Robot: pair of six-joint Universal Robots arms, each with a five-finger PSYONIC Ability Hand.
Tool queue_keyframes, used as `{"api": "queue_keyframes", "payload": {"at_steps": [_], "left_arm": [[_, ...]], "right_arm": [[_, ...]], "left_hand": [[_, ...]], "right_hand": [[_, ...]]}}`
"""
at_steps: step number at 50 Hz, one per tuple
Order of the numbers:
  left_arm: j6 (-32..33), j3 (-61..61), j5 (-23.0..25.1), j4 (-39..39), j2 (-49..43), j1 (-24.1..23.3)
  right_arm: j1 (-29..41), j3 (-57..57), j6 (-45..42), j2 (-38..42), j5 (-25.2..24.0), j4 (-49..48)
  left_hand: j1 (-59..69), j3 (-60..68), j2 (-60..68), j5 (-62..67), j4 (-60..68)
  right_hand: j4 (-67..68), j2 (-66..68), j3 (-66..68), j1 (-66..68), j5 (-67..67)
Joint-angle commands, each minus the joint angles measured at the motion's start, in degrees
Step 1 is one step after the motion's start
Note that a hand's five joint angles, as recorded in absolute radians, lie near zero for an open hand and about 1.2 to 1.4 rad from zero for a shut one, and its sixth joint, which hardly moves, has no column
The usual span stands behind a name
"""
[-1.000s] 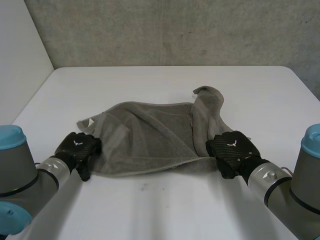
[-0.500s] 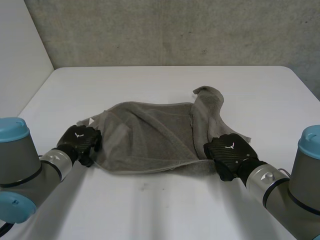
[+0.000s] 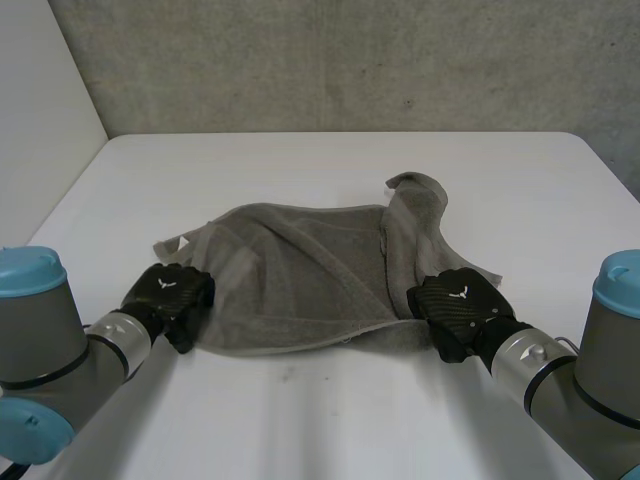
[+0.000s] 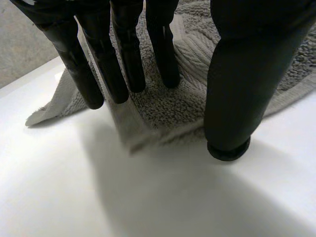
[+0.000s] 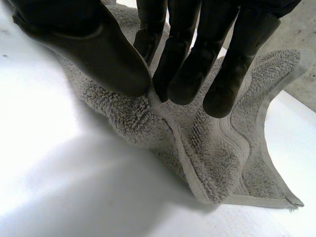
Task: Fold the towel.
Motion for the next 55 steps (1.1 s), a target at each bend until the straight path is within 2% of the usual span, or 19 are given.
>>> {"api": "queue_keyframes", "payload": {"at_steps": [1, 7, 9, 10, 12, 18, 29, 32, 34, 35, 36, 37, 39, 40, 42, 44, 51, 53, 55], "left_arm": [[0.0, -0.3, 0.1, 0.3, -0.1, 0.0], [0.0, -0.3, 0.1, 0.7, -0.3, 0.0], [-0.2, 0.1, 0.1, 0.9, -0.5, 0.0], [-0.2, 0.1, 0.1, 0.9, -0.5, 0.0], [-0.3, 0.4, 0.0, 1.2, -0.3, 0.1], [-0.5, 0.3, -0.1, 3.1, 1.4, 0.2], [-1.9, -4.0, -0.2, 5.6, 9.9, 0.2], [-2.4, -5.6, -0.2, 5.5, 15.5, 0.2], [-2.8, -6.2, -0.2, 5.4, 18.7, 0.2], [-3.4, -6.4, -0.3, 5.2, 22.2, 0.3], [-4.3, -6.3, -0.2, 5.1, 26.1, 0.3], [-4.3, -6.3, -0.2, 5.1, 26.1, 0.3], [-7.4, -5.2, -0.2, 4.8, 33.7, 0.3], [-7.5, -5.2, -0.2, 4.8, 33.8, 0.3], [-9.5, -4.4, -0.2, 4.6, 37.0, 0.3], [-13.2, -1.7, -0.2, 3.8, 41.6, 0.1], [-15.5, 1.5, 0.0, 0.3, 42.8, 0.1], [-15.5, 1.4, 0.0, 0.2, 41.8, 0.3], [-15.4, 0.5, 0.1, 0.4, 36.4, 0.3]], "right_arm": [[0.0, 0.1, -0.1, 0.1, 0.0, 0.0], [0.0, 0.1, -0.1, 0.0, 0.0, 0.0], [0.0, 0.1, -0.1, 0.0, 0.0, 0.0], [0.0, 0.1, -0.1, 0.0, 0.0, 0.0], [0.0, 0.1, 0.0, 0.0, 0.0, 0.0], [-0.1, 0.1, 0.0, -0.6, 0.0, 0.1], [0.0, -0.6, -0.1, -2.2, 0.4, 1.0], [0.2, -1.1, -0.3, -7.0, 0.4, 1.9], [0.1, -3.4, -0.7, -13.1, 0.4, 5.1], [0.1, -3.4, -0.7, -13.2, 0.4, 5.1], [0.0, -5.5, -0.7, -16.5, 0.4, 7.4], [0.0, -8.3, -0.5, -20.1, 0.4, 9.8], [0.0, -11.6, -0.4, -23.1, 0.4, 12.2], [0.0, -11.6, -0.3, -23.1, 0.4, 12.2], [0.4, -18.5, -0.3, -26.6, 0.4, 16.4], [0.6, -23.0, -0.3, -27.0, 0.4, 19.0], [0.1, -35.6, -1.1, -24.1, -0.2, 31.9], [0.1, -38.3, -3.1, -17.6, -0.2, 37.0], [0.2, -38.8, -5.1, -14.5, -0.2, 38.9]], "left_hand": [[5.1, 5.2, 5.2, 5.3, 5.2], [10.6, 10.8, 10.7, 10.9, 10.7], [25.5, 25.6, 25.6, 25.8, 25.6], [25.6, 25.7, 25.7, 25.8, 25.7], [42.6, 42.8, 42.8, 42.9, 42.8], [42.7, 42.9, 42.8, 43.0, 42.9], [42.7, 42.9, 42.8, 43.0, 42.9], [42.7, 42.9, 42.8, 43.0, 42.9], [42.7, 42.9, 42.8, 43.0, 42.9], [42.7, 42.9, 42.8, 43.0, 42.9], [42.7, 42.9, 42.8, 43.0, 42.9], [42.7, 42.9, 42.8, 43.0, 42.9], [42.7, 42.9, 42.8, 43.0, 42.9], [42.7, 42.9, 42.8, 43.0, 42.9], [42.7, 42.9, 42.8, 43.0, 42.9], [42.7, 42.9, 42.8, 43.0, 42.9], [42.7, 42.9, 42.8, 43.0, 42.9], [42.7, 42.9, 42.8, 43.0, 42.9], [42.7, 42.9, 42.8, 43.0, 42.9]], "right_hand": [[3.1, 3.2, 2.9, 3.0, 1.9], [3.1, 3.2, 2.9, 3.0, 1.9], [3.1, 3.2, 2.9, 3.0, 1.9], [3.1, 3.2, 2.9, 3.0, 1.9], [3.1, 3.2, 2.9, 3.0, 1.9], [3.1, 3.2, 2.9, 3.0, 1.9], [3.1, 3.2, 2.9, 3.0, 1.9], [3.1, 3.2, 2.9, 3.0, 1.9], [3.1, 3.2, 2.9, 3.0, 1.9], [3.1, 3.2, 2.9, 3.0, 1.9], [3.1, 3.2, 2.9, 3.0, 1.9], [3.1, 3.2, 2.9, 3.0, 1.9], [3.1, 3.2, 2.9, 3.0, 1.9], [3.1, 3.2, 2.9, 3.0, 1.9], [3.1, 3.2, 2.9, 3.0, 1.9], [3.1, 3.2, 2.9, 3.0, 1.9], [3.1, 3.2, 2.9, 3.0, 1.9], [3.1, 3.2, 2.9, 3.0, 1.9], [3.1, 3.2, 2.9, 3.0, 1.9]]}}
